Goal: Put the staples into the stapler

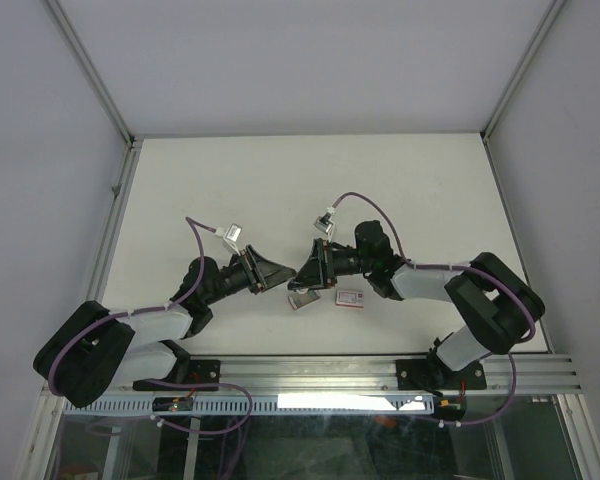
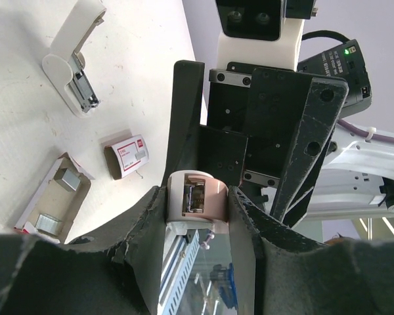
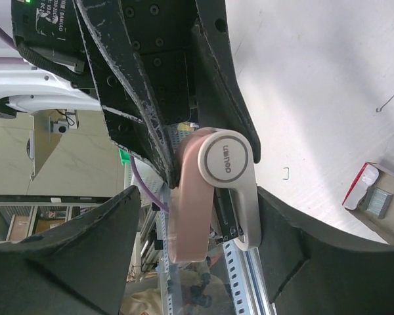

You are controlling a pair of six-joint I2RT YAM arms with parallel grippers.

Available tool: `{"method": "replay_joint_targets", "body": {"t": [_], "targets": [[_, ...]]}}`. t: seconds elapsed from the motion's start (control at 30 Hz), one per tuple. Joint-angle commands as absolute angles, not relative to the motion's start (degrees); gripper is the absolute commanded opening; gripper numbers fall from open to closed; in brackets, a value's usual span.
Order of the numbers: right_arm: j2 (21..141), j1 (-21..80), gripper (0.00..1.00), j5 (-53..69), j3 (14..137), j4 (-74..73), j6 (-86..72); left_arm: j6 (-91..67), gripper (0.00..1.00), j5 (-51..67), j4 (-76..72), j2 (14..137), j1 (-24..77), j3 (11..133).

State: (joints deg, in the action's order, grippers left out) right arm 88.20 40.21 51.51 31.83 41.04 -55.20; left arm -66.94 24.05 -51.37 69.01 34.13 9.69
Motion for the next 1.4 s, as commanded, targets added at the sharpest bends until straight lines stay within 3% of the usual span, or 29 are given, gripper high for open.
{"method": "replay_joint_targets", "body": {"t": [0.0,0.1,0.13,0.17,0.23,0.27,0.33,0.53,0.6,0.9,1.07,1.17,1.27,1.37], "targets": [[85.8,40.0,0.7,52.9,33.4,43.3,-54.2,-66.5,0.33,23.7,-53.7,68.4,34.1,10.0],[85.8,40.0,0.69,53.1,33.4,42.8,-54.1,-66.8,0.32,23.5,-53.9,68.4,34.1,10.0],[85.9,40.1,0.63,53.0,33.4,42.6,-53.9,-66.9,0.32,23.5,-53.9,68.4,34.1,10.0],[86.0,40.0,0.49,53.0,33.4,42.4,-53.8,-67.0,0.32,23.4,-54.0,68.4,34.1,10.0],[86.0,40.0,0.01,52.3,33.2,41.8,-53.7,-67.1,0.32,23.4,-54.0,68.4,34.1,10.0],[85.9,39.9,0.0,51.8,33.2,41.3,-53.5,-67.1,0.31,23.4,-54.0,68.4,34.1,10.0],[85.8,39.8,0.0,51.0,33.3,40.0,-52.8,-67.1,0.33,23.5,-54.0,68.3,34.1,10.0],[84.6,39.8,0.0,51.5,35.3,33.9,-50.5,-67.1,0.6,25.4,-53.6,67.6,34.1,9.9],[84.1,39.6,0.0,51.6,36.1,31.8,-48.9,-66.6,0.63,26.2,-53.0,67.3,34.1,10.1],[83.3,39.6,0.0,54.5,38.1,28.8,-44.5,-65.4,0.55,28.0,-49.5,67.8,34.1,11.1],[82.5,39.6,0.0,54.6,39.1,24.1,-41.0,-66.6,0.38,28.7,-52.8,69.6,34.1,11.3],[81.3,39.6,0.14,53.2,39.8,20.3,-38.5,-68.1,0.23,29.3,-55.9,70.9,34.1,11.3],[79.9,39.6,0.44,51.5,39.5,19.5,-37.9,-69.6,0.06,29.3,-59.1,71.8,34.1,10.8],[78.6,39.6,0.67,49.4,38.7,20.2,-38.4,-71.2,0.0,28.0,-63.3,72.2,34.1,9.7]]}}
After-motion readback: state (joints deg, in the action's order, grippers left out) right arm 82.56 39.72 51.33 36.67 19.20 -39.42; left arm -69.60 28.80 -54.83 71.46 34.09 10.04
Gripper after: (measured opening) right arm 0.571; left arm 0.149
